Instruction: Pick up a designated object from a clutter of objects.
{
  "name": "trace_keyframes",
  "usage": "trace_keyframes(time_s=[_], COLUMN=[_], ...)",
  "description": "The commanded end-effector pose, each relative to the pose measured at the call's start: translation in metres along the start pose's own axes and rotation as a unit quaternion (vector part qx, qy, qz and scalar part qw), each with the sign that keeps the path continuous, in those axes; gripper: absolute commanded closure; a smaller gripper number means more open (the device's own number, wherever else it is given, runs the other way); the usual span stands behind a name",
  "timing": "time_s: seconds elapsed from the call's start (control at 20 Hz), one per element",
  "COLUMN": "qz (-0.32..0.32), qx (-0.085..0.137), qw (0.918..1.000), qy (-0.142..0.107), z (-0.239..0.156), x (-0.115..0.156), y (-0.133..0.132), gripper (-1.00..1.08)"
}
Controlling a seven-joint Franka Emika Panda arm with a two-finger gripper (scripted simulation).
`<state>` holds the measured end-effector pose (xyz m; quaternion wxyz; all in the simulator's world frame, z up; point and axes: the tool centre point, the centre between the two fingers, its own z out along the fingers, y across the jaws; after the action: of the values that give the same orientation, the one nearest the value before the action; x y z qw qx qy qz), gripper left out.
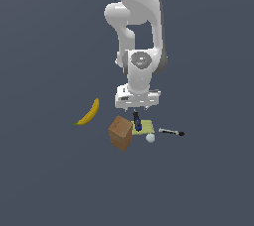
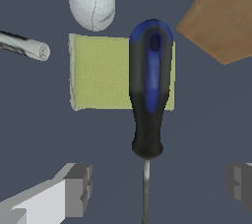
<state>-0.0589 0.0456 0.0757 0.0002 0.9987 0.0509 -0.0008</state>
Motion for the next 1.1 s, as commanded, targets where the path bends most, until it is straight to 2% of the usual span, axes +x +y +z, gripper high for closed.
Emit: trace_keyframes(time_s=[0.0,0.6,0.9,0.95,1.05], qz=[0.000,0.000,0.000,0.000,0.000], qx=[0.000,0.000,0.000,0.000,0.000], qw=[1.0000,1.0000,1.0000,1.0000,1.0000], qy=[0.000,0.001,0.001,0.001,0.001], z=[0.001,0.042,0.051,0.051,0.051], x=[0.000,-0.001,-0.001,-0.001,-0.001], y=[0.000,0.000,0.000,0.000,0.000], gripper=[-0.92,-0.92,-0.92,1.08,1.08])
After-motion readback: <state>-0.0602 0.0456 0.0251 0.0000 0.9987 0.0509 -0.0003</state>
